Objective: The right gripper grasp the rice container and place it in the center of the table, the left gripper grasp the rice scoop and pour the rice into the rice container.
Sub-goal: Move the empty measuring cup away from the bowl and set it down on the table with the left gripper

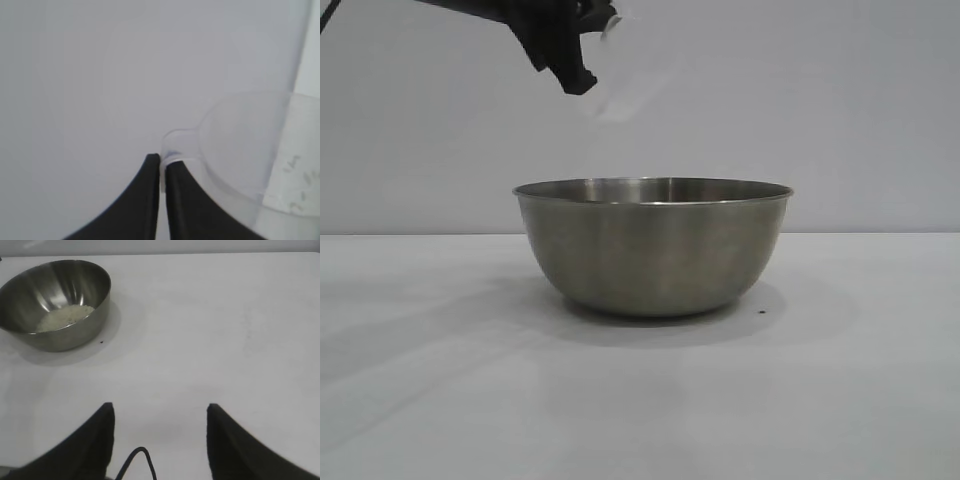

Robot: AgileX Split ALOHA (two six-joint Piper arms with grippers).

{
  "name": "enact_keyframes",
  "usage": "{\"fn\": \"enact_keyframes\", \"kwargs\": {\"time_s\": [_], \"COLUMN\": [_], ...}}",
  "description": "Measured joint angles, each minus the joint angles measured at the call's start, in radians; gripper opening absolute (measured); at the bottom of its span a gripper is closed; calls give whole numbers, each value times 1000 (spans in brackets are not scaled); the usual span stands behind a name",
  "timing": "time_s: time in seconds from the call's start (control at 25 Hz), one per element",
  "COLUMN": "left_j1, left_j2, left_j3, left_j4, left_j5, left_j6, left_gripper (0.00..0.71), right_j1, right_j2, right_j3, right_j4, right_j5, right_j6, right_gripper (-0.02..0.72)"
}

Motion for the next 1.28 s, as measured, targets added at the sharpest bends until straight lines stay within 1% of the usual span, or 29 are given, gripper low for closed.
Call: {"fn": "enact_keyframes", "kwargs": {"time_s": [0.12,0.24,0.36,0.48,0.6,0.72,0.8,0.92,1.04,1.28], "left_j1": [26,50,69,89,108,120,129,136,136,136], "left_j2": [0,0,0,0,0,8,42,116,189,243], "left_j3": [0,2,32,89,166,242,275,291,291,291], "left_j4": [-89,-135,-140,-140,-126,-94,-56,14,59,58], "left_j5": [2,4,3,1,-23,-109,-177,-243,-264,-266], "left_j6": [-93,-164,-225,-306,-386,-478,-523,-568,-577,-601], "left_gripper": [0,0,0,0,0,0,0,0,0,0], "right_j1": [0,0,0,0,0,0,0,0,0,0], "right_j2": [0,0,0,0,0,0,0,0,0,0], "right_j3": [0,0,0,0,0,0,0,0,0,0], "right_j4": [0,0,0,0,0,0,0,0,0,0], "right_j5": [0,0,0,0,0,0,0,0,0,0], "right_j6": [0,0,0,0,0,0,0,0,0,0], "right_gripper": [356,356,356,356,356,356,356,356,356,356]}}
